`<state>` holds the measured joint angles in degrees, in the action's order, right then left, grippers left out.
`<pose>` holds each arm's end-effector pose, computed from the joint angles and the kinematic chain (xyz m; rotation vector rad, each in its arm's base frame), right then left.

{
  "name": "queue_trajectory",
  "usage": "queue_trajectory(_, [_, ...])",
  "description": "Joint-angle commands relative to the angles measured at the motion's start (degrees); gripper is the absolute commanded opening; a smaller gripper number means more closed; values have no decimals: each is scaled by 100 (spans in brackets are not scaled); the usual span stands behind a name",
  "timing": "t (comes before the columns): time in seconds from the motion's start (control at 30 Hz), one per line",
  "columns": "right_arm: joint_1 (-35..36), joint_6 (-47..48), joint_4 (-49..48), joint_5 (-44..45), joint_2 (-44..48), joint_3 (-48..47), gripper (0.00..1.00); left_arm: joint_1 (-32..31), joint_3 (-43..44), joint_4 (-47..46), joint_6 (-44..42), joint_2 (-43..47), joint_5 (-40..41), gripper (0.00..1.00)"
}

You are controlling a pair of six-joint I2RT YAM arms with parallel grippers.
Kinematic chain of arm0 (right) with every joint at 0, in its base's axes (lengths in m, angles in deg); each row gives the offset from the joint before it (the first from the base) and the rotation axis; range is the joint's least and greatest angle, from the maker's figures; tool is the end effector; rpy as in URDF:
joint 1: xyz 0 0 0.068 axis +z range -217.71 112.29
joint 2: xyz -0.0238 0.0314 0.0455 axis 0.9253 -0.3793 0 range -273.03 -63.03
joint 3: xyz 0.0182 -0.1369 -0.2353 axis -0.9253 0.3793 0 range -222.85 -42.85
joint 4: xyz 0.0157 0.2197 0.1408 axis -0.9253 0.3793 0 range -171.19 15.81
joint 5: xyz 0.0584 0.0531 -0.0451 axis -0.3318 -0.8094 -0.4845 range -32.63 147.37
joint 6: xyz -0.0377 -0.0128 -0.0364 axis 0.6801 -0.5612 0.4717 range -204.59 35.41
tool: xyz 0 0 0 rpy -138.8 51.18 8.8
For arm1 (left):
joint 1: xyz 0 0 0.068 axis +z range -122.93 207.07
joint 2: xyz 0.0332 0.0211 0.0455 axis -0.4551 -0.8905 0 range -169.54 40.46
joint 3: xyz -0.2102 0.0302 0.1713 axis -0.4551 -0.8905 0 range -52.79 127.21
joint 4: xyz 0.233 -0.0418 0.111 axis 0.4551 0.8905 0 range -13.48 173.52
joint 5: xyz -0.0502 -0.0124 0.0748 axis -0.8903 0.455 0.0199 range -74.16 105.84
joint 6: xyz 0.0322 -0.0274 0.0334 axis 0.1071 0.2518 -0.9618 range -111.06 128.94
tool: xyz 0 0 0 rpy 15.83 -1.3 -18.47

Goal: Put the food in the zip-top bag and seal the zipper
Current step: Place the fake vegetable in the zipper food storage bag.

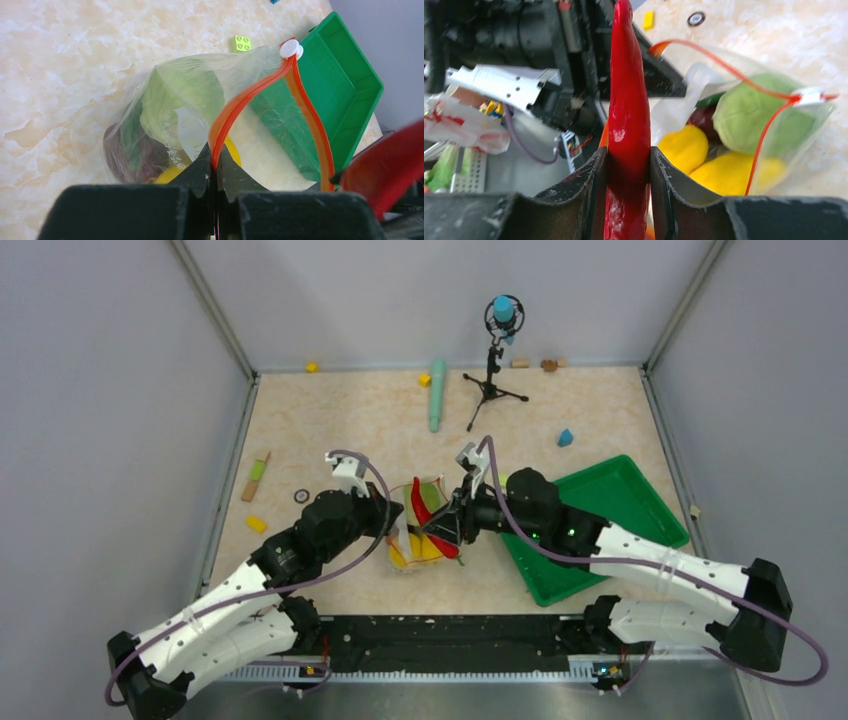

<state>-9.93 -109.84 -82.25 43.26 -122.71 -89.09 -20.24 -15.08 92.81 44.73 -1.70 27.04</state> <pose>0.1232 0.2119 0.3195 -0.7340 1.8217 1.2228 0.1237 -0.1239 0.2931 0.0660 2.0044 -0.7699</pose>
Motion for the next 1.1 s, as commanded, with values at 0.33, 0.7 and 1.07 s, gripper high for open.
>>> queue_trajectory(0.33, [601,458,-3515,2463,-1018,291,1,-16,36,-250,-79,86,-31,0])
queue_trajectory(0.7, [1262,544,-3253,3672,-833,882,6,-15,15,-206,-59,206,51,0])
queue_trajectory(1.07, [1413,442,-3045,3714,-698,987,42,-17,22,-190,-64,232,129,0])
